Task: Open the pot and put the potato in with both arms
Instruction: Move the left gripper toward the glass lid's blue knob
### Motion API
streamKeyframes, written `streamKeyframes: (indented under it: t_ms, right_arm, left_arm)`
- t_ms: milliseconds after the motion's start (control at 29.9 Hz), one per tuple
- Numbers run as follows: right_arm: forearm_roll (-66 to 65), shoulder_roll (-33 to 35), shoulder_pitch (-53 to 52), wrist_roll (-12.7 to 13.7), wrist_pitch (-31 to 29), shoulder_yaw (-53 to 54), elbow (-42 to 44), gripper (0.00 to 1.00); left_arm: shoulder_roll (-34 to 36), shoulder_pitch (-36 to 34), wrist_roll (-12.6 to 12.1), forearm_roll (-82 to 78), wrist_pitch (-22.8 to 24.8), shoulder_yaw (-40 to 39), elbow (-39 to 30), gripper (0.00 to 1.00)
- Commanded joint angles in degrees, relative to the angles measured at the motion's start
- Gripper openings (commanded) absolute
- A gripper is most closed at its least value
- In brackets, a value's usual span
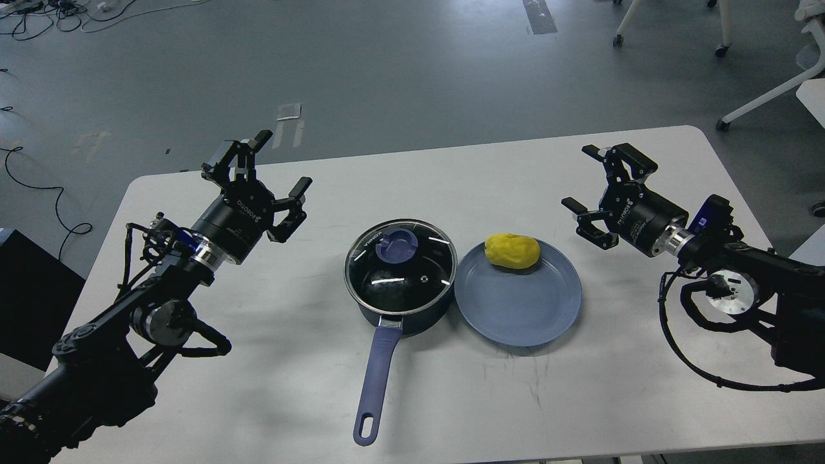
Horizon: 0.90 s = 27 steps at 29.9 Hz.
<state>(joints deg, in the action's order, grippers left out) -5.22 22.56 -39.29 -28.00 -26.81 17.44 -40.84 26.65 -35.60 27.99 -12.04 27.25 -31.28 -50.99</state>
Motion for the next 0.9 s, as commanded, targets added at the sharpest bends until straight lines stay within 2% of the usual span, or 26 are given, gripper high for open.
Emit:
streamKeyframes:
  t_ms: [0,301,368,435,501,568,669,702,735,802,869]
  right_arm:
    - [0.03,-0.24,0.53,0.00,0.00,0.05,0.06,1.00]
    - [0.03,-0.15,0.18,0.00,0.18,-0.04,0.24,1.00]
    - [0.03,0.20,0.01,0.00,0.18,-0.39,0.24,1.00]
    - [0.03,0.55,0.09,0.00,0.09,-0.66,0.15,1.00]
    - [0.03,0.64,0.18,0.00,0.09,-0.66,0.15,1.00]
    - [0.03,0.81,0.53,0.00,0.09,-0.66,0.06,1.00]
    - [0.03,1.25,0.62,0.00,0.18,-0.66,0.06,1.00]
    - [0.03,1.34,0.62,0.00,0.18,-0.66,0.06,1.00]
    - [0.03,1.34,0.62,0.00,0.18,-0.66,0.06,1.00]
    - [0.03,1.34,0.71,0.00,0.18,-0.66,0.06,1.00]
    - [0.03,1.52,0.80,0.00,0.18,-0.66,0.06,1.00]
  left_arm:
    - [-0.11,0.18,0.01,0.00,0.26,0.07,0.02,0.98]
    - [0.94,-0.87,-0.04,0.35,0.61,-0.10,2.38,0.98]
    - [1.21,-2.01,0.01,0.52,0.75,-0.80,5.28,0.98]
    - [1.21,-6.04,0.01,-0.09,0.75,-0.19,8.53,0.98]
    - [1.12,-7.46,0.01,-0.53,0.75,-0.10,8.46,0.98]
    - [1.65,-8.61,0.01,-3.16,0.75,-0.36,6.44,0.98]
    - [6.02,-12.03,0.01,-14.37,0.75,-0.28,-3.28,0.98]
    - [7.00,-12.30,0.01,-19.73,0.75,-0.28,-7.50,0.98]
    - [7.01,-12.30,0.01,-19.78,0.75,-0.28,-7.54,0.98]
    - [8.41,-12.30,0.01,-31.50,0.75,-0.36,-16.11,0.98]
    - [9.46,-12.21,0.01,-41.86,0.75,-0.36,-20.78,0.98]
